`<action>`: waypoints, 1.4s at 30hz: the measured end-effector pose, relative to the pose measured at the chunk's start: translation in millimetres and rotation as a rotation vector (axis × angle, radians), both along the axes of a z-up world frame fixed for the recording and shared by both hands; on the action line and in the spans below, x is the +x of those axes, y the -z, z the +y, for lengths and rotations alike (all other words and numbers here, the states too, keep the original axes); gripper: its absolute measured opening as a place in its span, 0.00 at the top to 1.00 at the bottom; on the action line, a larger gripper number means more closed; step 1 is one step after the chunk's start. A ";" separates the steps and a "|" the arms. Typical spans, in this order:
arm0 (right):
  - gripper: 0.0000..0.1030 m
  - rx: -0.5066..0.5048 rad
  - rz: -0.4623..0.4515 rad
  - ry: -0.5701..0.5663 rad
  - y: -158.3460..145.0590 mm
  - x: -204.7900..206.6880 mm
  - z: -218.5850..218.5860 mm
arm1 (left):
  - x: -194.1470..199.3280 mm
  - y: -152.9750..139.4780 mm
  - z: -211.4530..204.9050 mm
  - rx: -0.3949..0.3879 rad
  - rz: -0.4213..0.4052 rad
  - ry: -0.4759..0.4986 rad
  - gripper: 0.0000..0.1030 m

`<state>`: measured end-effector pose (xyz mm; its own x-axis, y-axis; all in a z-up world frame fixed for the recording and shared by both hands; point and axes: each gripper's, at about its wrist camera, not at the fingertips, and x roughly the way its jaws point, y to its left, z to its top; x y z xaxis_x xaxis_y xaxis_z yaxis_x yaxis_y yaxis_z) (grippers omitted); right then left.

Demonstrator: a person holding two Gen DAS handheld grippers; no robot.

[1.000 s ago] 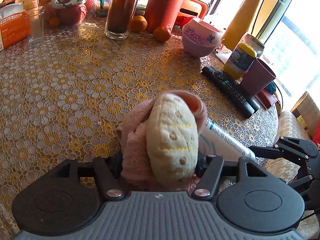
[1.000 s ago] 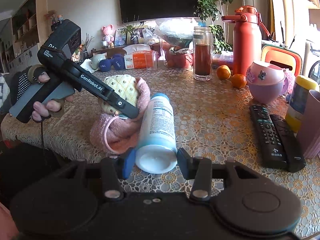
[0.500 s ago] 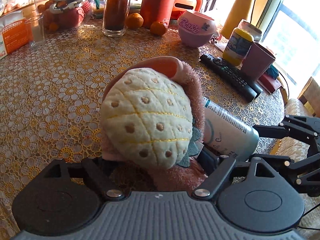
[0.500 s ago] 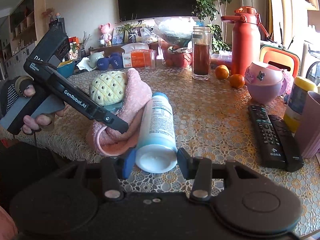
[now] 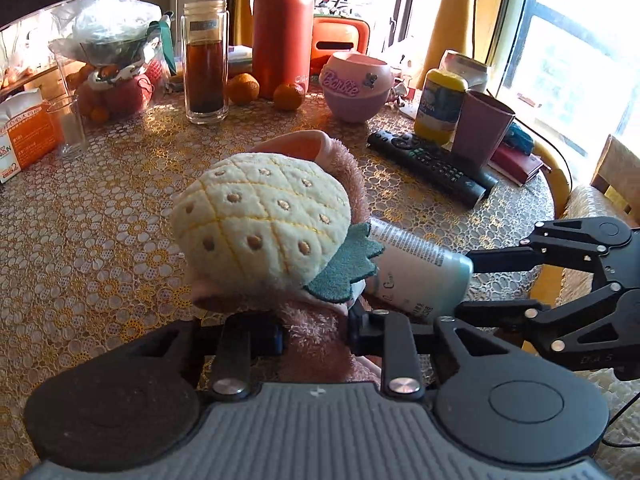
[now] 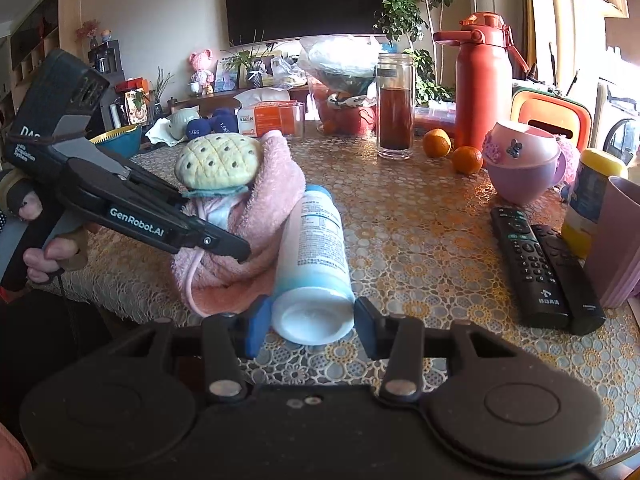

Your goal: Organize objects

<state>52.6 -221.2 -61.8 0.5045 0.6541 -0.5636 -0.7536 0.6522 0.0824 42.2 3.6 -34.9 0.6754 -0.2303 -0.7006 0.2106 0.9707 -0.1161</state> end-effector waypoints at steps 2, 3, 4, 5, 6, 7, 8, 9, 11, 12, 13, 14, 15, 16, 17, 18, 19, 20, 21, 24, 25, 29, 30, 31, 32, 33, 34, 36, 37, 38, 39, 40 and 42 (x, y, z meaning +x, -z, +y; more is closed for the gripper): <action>0.57 -0.001 -0.001 -0.001 0.1 -0.1 0.0 | -7.9 -11.0 -1.8 -0.017 -0.029 0.017 0.75; 0.57 -0.001 -0.001 -0.001 0.1 0.0 0.0 | -12.0 -16.7 -3.5 -0.024 -0.043 0.022 0.75; 0.57 -0.002 -0.002 -0.001 0.1 -0.4 0.1 | -15.4 -22.7 -5.4 -0.038 -0.055 0.033 0.75; 0.57 -0.003 -0.003 -0.002 0.1 -0.3 0.3 | -18.0 -28.0 -8.3 -0.048 -0.067 0.050 0.75; 0.57 -0.004 -0.005 -0.002 0.1 -0.5 0.6 | -19.9 -32.5 -12.1 -0.051 -0.075 0.065 0.75; 0.57 -0.005 -0.006 -0.003 0.3 -0.4 0.6 | -21.1 -36.6 -17.7 -0.052 -0.082 0.080 0.75; 0.57 -0.005 -0.007 -0.003 0.2 -0.5 0.8 | -21.5 -39.3 -23.0 -0.054 -0.085 0.102 0.75; 0.57 -0.006 -0.007 -0.003 0.3 -0.6 0.8 | -21.6 -40.7 -28.9 -0.057 -0.083 0.127 0.75; 0.57 -0.008 -0.009 -0.005 0.3 -0.8 0.9 | -20.1 -40.3 -42.3 -0.051 -0.074 0.173 0.75; 0.57 -0.010 -0.011 -0.006 0.3 -1.0 1.3 | -18.7 -37.9 -49.9 -0.035 -0.068 0.194 0.75; 0.57 -0.011 -0.013 -0.008 0.3 -1.3 1.5 | -17.1 -34.2 -57.5 -0.008 -0.063 0.207 0.75; 0.57 -0.013 -0.015 -0.009 0.2 -1.6 1.6 | -13.0 -29.6 -63.3 0.017 -0.054 0.215 0.75; 0.57 -0.014 -0.016 -0.010 0.0 -1.5 1.8 | -10.4 -24.8 -67.1 0.031 -0.044 0.218 0.75; 0.57 -0.014 -0.017 -0.011 -0.1 -1.2 1.8 | -7.2 -21.9 -68.5 0.036 -0.040 0.214 0.76; 0.57 -0.016 -0.017 -0.013 0.0 -1.1 1.8 | -4.2 -19.5 -68.1 0.035 -0.037 0.210 0.76; 0.57 -0.022 -0.021 -0.015 0.5 -1.3 1.9 | -0.9 -18.6 -66.6 0.032 -0.035 0.204 0.76; 0.57 -0.026 -0.022 -0.015 0.9 -1.3 1.8 | 1.9 -18.2 -65.5 0.034 -0.037 0.198 0.76; 0.57 -0.027 -0.021 -0.013 1.1 -0.9 1.3 | 4.6 -17.9 -64.4 0.040 -0.039 0.195 0.76; 0.57 -0.026 -0.019 -0.013 1.4 -0.1 0.6 | 7.3 -17.4 -63.0 0.051 -0.043 0.191 0.76; 0.57 -0.019 -0.014 -0.016 2.0 1.5 -1.2 | 18.0 -16.8 -56.8 0.074 -0.049 0.167 0.76; 0.57 -0.019 -0.014 -0.016 2.1 1.7 -1.2 | 22.1 -16.7 -54.1 0.081 -0.052 0.154 0.76; 0.57 -0.026 -0.019 -0.009 2.7 2.1 -2.2 | 40.5 -15.8 -43.0 0.118 -0.058 0.113 0.76; 0.57 -0.032 -0.022 -0.006 3.0 2.1 -2.3 | 44.6 -15.3 -39.7 0.127 -0.058 0.105 0.76; 0.58 -0.039 -0.024 -0.003 3.6 2.0 -2.1 | 49.1 -15.3 -36.1 0.133 -0.057 0.094 0.76; 0.58 -0.046 -0.025 0.001 4.2 2.0 -1.9 | 53.0 -14.8 -33.3 0.142 -0.056 0.084 0.76; 0.58 -0.053 -0.027 0.004 5.3 2.0 -1.5 | 58.5 -14.6 -29.7 0.152 -0.056 0.076 0.76; 0.58 -0.061 -0.030 0.007 6.4 1.4 -0.8 | 63.2 -14.0 -26.2 0.163 -0.056 0.068 0.76; 0.58 -0.071 -0.040 0.022 6.6 1.0 0.1 | 71.4 -12.5 -20.9 0.178 -0.051 0.048 0.76; 0.57 -0.069 -0.044 0.033 5.9 0.8 0.1 | 75.2 -10.9 -18.8 0.189 -0.046 0.036 0.76; 0.57 -0.065 -0.045 0.037 5.0 0.4 0.0 | 79.7 -7.9 -16.7 0.203 -0.035 0.024 0.76; 0.57 -0.067 -0.053 0.045 4.3 -0.5 0.3 | 83.8 -3.5 -13.3 0.201 -0.021 0.019 0.76; 0.54 -0.077 -0.067 0.051 4.1 -2.1 1.6 | 85.3 -1.2 -11.0 0.198 -0.022 0.017 0.76; 0.51 -0.085 -0.093 0.062 3.5 -4.9 4.0 | 88.2 1.5 -9.0 0.207 -0.019 0.010 0.76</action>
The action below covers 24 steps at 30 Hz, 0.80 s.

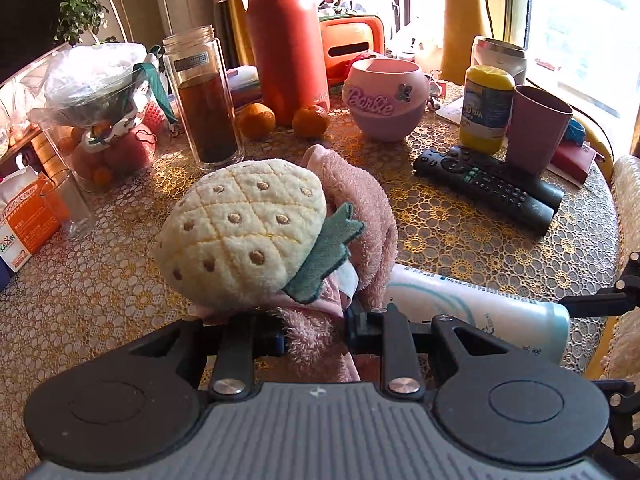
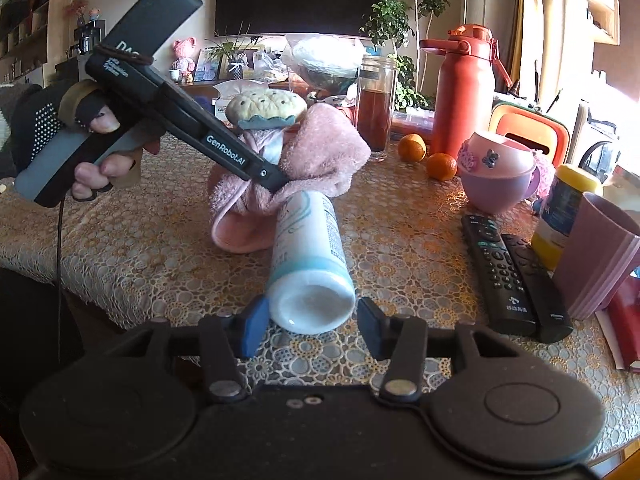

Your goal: Organize objects

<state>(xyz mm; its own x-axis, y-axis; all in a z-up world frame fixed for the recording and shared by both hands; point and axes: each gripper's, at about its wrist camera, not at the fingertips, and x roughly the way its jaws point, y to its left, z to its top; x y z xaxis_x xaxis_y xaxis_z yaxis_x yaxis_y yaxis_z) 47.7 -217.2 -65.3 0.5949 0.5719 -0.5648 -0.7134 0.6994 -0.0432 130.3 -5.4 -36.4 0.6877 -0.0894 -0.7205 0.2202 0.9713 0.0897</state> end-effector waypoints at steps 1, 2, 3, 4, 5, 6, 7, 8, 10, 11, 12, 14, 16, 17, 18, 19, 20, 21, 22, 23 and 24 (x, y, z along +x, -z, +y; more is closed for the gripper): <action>0.49 -0.001 -0.010 0.014 -0.9 -0.8 1.6 | 0.6 0.7 0.8 -0.001 0.002 -0.004 0.76; 0.48 0.001 -0.016 0.023 -1.6 -1.1 2.9 | 1.2 1.5 1.5 0.000 0.004 -0.008 0.76; 0.48 0.008 -0.020 0.034 -2.4 -1.3 3.9 | 1.3 2.6 2.3 -0.001 0.006 -0.014 0.76; 0.47 0.023 -0.018 0.057 -3.7 -0.3 4.5 | 1.9 3.4 2.8 -0.002 0.008 -0.019 0.76; 0.46 0.044 -0.012 0.065 -5.1 0.0 4.5 | 2.3 4.8 3.2 -0.002 0.012 -0.023 0.76; 0.46 0.066 -0.004 0.069 -6.4 -0.3 4.8 | 2.3 6.5 3.3 0.000 0.017 -0.028 0.76; 0.45 0.080 0.002 0.083 -7.6 -1.3 6.1 | 2.2 7.9 3.5 0.000 0.020 -0.030 0.76; 0.45 0.084 0.005 0.088 -8.3 -3.0 8.3 | 2.1 9.0 3.4 0.002 0.023 -0.032 0.76; 0.44 0.091 -0.002 0.088 -9.2 -9.3 12.2 | 1.0 9.8 3.9 -0.002 0.025 -0.033 0.76; 0.44 0.094 0.002 0.082 -9.4 -12.6 14.3 | 0.4 9.7 3.8 -0.001 0.025 -0.031 0.76; 0.44 0.094 0.005 0.068 -9.8 -15.8 17.0 | -0.3 9.9 3.3 0.004 0.024 -0.032 0.76; 0.44 0.082 -0.016 0.065 -11.0 -22.4 23.3 | -1.3 10.2 3.2 0.004 0.026 -0.034 0.76; 0.44 0.069 -0.021 0.062 -11.3 -26.9 30.9 | -2.7 10.4 2.9 0.004 0.025 -0.038 0.76; 0.44 0.061 -0.018 0.074 -10.5 -27.8 35.2 | -3.8 10.6 2.6 0.004 0.025 -0.037 0.76; 0.44 0.046 -0.014 0.086 -9.2 -28.1 40.5 | -5.1 10.7 2.6 0.006 0.026 -0.036 0.76; 0.44 0.033 -0.018 0.091 -8.0 -28.7 44.8 | -6.5 11.0 2.7 0.007 0.026 -0.036 0.76; 0.43 0.020 -0.025 0.102 -6.4 -29.3 49.3 | -8.1 11.4 3.5 0.005 0.029 -0.036 0.76; 0.43 0.011 -0.027 0.115 -5.3 -29.3 53.9 | -9.5 11.7 4.3 0.002 0.032 -0.037 0.76; 0.43 0.006 -0.024 0.122 -4.3 -29.0 57.1 | -10.8 11.9 4.9 0.000 0.034 -0.039 0.76; 0.43 0.001 -0.027 0.134 -3.3 -28.8 60.2 | -12.3 12.0 5.4 -0.003 0.036 -0.040 0.76; 0.43 -0.005 -0.032 0.147 -2.3 -28.7 63.2 | -14.1 12.2 5.9 -0.007 0.038 -0.039 0.76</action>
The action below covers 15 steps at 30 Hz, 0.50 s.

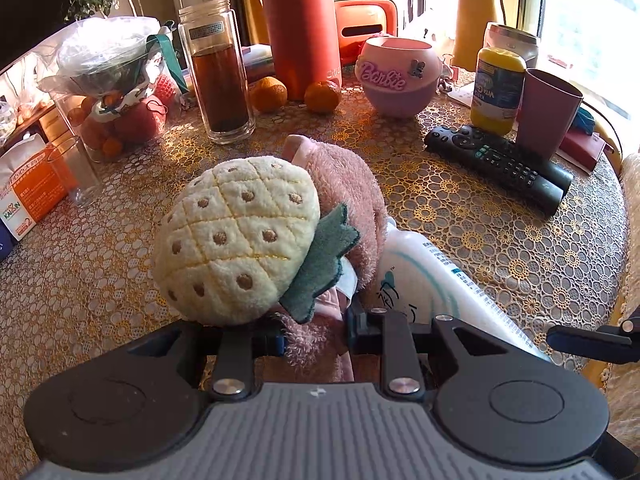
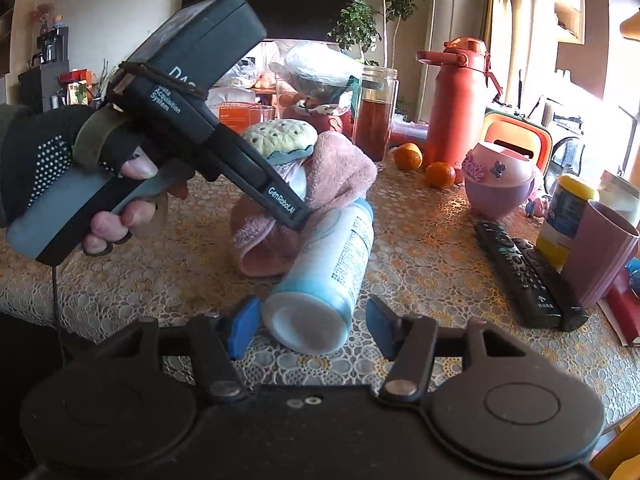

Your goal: Organize objects

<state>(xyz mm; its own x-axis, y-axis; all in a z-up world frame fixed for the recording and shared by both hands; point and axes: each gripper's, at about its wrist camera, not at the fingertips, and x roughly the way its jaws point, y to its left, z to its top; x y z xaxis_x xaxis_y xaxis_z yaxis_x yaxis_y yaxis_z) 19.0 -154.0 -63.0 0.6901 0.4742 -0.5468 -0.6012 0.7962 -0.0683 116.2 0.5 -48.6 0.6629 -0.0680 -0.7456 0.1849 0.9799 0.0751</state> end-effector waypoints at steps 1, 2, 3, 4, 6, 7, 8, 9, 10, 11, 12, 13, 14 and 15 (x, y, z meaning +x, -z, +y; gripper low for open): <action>0.43 -0.007 -0.002 0.012 1.4 -0.4 3.0 | -2.0 0.4 0.2 0.000 0.000 0.001 0.76; 0.43 -0.017 -0.004 0.027 3.0 0.3 6.3 | -4.0 0.6 0.5 0.000 0.000 0.000 0.76; 0.43 -0.025 -0.003 0.042 4.7 0.9 8.6 | -6.9 0.7 1.5 -0.003 0.001 0.001 0.76; 0.43 -0.029 -0.001 0.051 6.4 0.9 10.5 | -9.4 0.6 2.4 -0.007 0.001 -0.001 0.76; 0.42 -0.048 -0.006 0.066 9.6 0.9 13.6 | -14.1 -0.2 5.4 -0.016 0.003 -0.009 0.76; 0.43 -0.048 -0.008 0.071 10.1 0.4 13.7 | -16.5 -0.7 7.4 -0.023 0.004 -0.013 0.76; 0.44 -0.047 -0.014 0.073 10.0 -0.2 13.3 | -19.1 -1.4 9.0 -0.029 0.003 -0.017 0.76; 0.44 -0.038 -0.019 0.079 9.0 0.9 10.9 | -21.8 -2.4 9.9 -0.030 0.003 -0.019 0.76; 0.45 -0.022 -0.012 0.083 7.9 2.0 7.1 | -24.4 -3.3 10.3 -0.028 0.001 -0.018 0.76; 0.45 0.001 0.007 0.085 6.5 5.1 2.6 | -27.3 -4.0 10.3 -0.025 -0.001 -0.017 0.76; 0.46 0.033 0.030 0.088 5.5 9.1 -4.3 | -30.1 -5.0 10.2 -0.024 -0.002 -0.015 0.76; 0.46 0.062 0.049 0.087 4.5 12.3 -10.8 | -32.6 -5.9 9.8 -0.024 -0.003 -0.012 0.76; 0.46 0.089 0.067 0.085 3.6 15.6 -17.7 | -35.7 -7.0 9.1 -0.024 -0.004 -0.007 0.76; 0.46 0.120 0.086 0.084 2.6 18.4 -25.6 | -38.8 -8.2 8.0 -0.023 -0.007 -0.001 0.76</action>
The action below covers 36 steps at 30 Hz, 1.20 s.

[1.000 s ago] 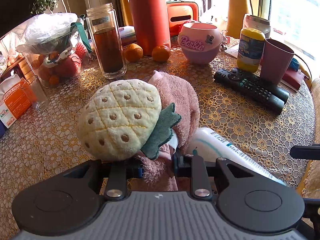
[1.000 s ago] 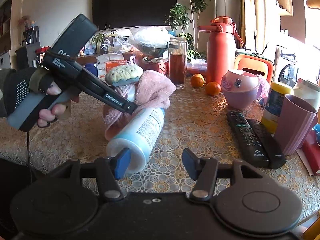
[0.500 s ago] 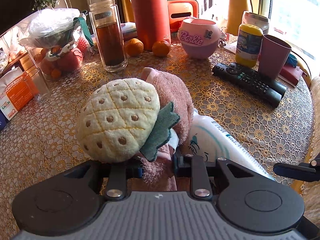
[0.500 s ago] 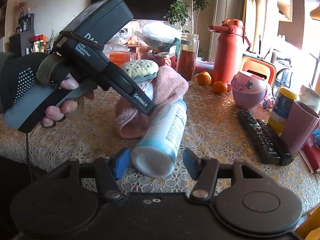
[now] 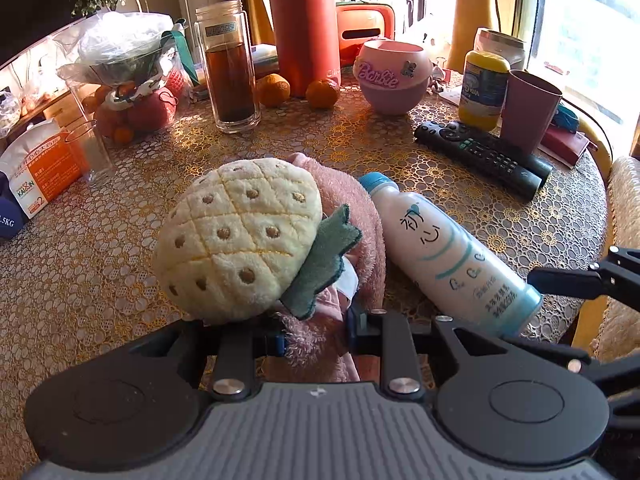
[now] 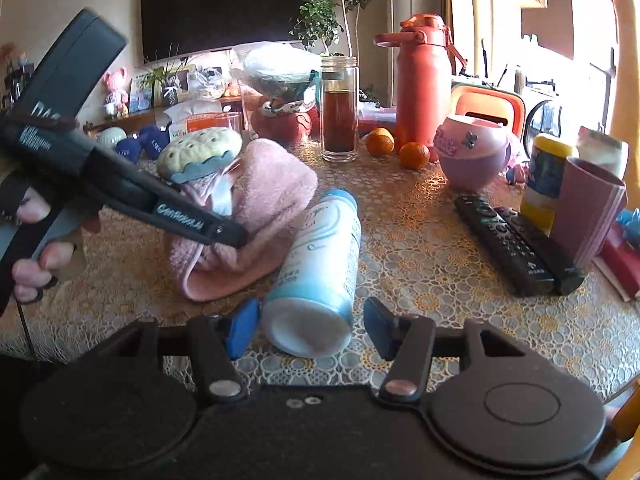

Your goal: Organize objects

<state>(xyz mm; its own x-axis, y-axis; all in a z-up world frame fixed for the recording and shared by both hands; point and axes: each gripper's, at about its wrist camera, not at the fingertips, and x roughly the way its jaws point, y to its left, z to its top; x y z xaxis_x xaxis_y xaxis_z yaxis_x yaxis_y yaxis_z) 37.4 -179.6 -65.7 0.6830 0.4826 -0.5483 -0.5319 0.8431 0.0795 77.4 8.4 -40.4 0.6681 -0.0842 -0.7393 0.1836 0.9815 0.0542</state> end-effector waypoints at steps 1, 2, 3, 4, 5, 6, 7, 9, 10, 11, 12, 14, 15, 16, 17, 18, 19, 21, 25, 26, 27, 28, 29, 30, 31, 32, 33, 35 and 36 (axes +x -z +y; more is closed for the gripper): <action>0.47 0.026 0.015 -0.004 -0.5 2.7 -7.4 | -2.5 -1.1 -1.4 0.000 -0.001 0.004 0.76; 0.48 0.050 0.028 -0.010 -1.1 5.8 -14.7 | -5.4 -2.5 -3.3 -0.003 -0.003 0.010 0.76; 0.49 0.077 0.042 -0.018 -1.5 9.2 -22.6 | -9.0 -4.6 -5.8 -0.007 -0.005 0.019 0.76; 0.52 0.103 0.054 -0.028 -2.1 12.1 -29.2 | -12.3 -6.6 -8.4 -0.010 -0.009 0.029 0.76; 0.52 0.122 0.064 -0.035 -2.6 15.3 -35.3 | -15.2 -8.5 -10.9 -0.012 -0.012 0.037 0.76; 0.52 0.137 0.074 -0.046 -3.0 19.2 -40.3 | -18.6 -11.3 -14.5 -0.015 -0.015 0.050 0.76; 0.53 0.152 0.081 -0.055 -3.0 22.2 -45.2 | -21.4 -13.8 -17.5 -0.019 -0.019 0.062 0.76; 0.53 0.177 0.096 -0.066 -2.6 28.0 -53.6 | -27.3 -20.1 -25.4 -0.020 -0.031 0.091 0.76; 0.53 0.189 0.102 -0.072 -2.4 30.8 -57.9 | -29.6 -22.8 -28.8 -0.022 -0.035 0.104 0.76; 0.53 0.196 0.100 -0.070 -2.4 32.9 -61.3 | -31.9 -26.1 -33.3 -0.027 -0.040 0.122 0.76; 0.53 0.199 0.097 -0.068 -2.6 34.1 -64.9 | -34.2 -29.2 -38.1 -0.032 -0.044 0.140 0.76; 0.53 0.203 0.096 -0.072 -3.7 37.3 -70.1 | -37.4 -34.9 -47.0 -0.041 -0.052 0.182 0.76; 0.53 0.204 0.095 -0.072 -4.1 38.6 -72.3 | -38.5 -37.3 -51.5 -0.046 -0.055 0.204 0.76; 0.53 0.202 0.093 -0.076 -4.3 39.1 -72.8 | -39.5 -39.4 -56.6 -0.051 -0.058 0.227 0.76; 0.53 0.197 0.087 -0.080 -4.4 39.4 -73.0 | -39.5 -41.0 -60.6 -0.057 -0.058 0.247 0.76; 0.53 0.193 0.081 -0.082 -4.6 39.9 -73.1 | -38.6 -41.9 -65.9 -0.063 -0.055 0.273 0.76; 0.53 0.190 0.078 -0.085 -4.8 40.6 -72.8 | -36.8 -41.8 -70.1 -0.066 -0.049 0.296 0.76; 0.53 0.186 0.072 -0.092 -4.6 41.1 -72.4 | -32.2 -39.3 -78.6 -0.058 -0.036 0.331 0.76; 0.53 0.183 0.060 -0.096 -4.2 44.4 -74.2 | -14.1 -28.3 -82.0 -0.083 0.005 0.349 0.76; 0.53 0.187 0.061 -0.092 -4.1 45.7 -75.6 | -8.7 -26.1 -81.2 -0.094 0.013 0.348 0.76; 0.54 0.192 0.064 -0.086 -4.0 47.7 -77.5 | -4.1 -24.3 -80.5 -0.100 0.019 0.343 0.76; 0.54 0.195 0.063 -0.080 -3.8 49.1 -79.0 | 0.1 -22.4 -79.7 -0.101 0.022 0.339 0.76; 0.56 0.197 0.064 -0.077 -3.6 50.5 -80.2 | 4.6 -21.2 -78.8 -0.103 0.024 0.335 0.76; 0.56 0.195 0.063 -0.082 -3.4 52.1 -81.0 | 8.2 -20.7 -77.8 -0.109 0.026 0.333 0.76; 0.57 0.193 0.062 -0.084 -3.3 53.0 -80.6 | 12.8 -20.4 -75.7 -0.113 0.028 0.326 0.76; 0.57 0.186 0.054 -0.083 -3.2 53.0 -79.7 | 17.7 -20.1 -75.0 -0.108 0.027 0.317 0.76; 0.57 0.181 0.049 -0.089 -3.2 52.9 -78.5 | 22.8 -19.5 -74.3 -0.103 0.026 0.309 0.76; 0.58 0.169 0.051 -0.111 -2.0 52.2 -74.8 | 34.0 -18.0 -71.9 -0.106 0.031 0.292 0.76; 0.58 0.152 0.049 -0.125 -0.6 50.5 -71.3 | 39.5 -17.8 -70.4 -0.110 0.031 0.287 0.75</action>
<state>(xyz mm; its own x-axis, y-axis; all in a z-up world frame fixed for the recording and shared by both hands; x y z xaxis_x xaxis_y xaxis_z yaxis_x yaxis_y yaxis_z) 87.8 -250.9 -65.0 0.5869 0.6416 -0.4938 -0.6240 0.7471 0.2291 116.9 -62.0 -22.6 0.5826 -0.3464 -0.7352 0.4540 0.8890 -0.0592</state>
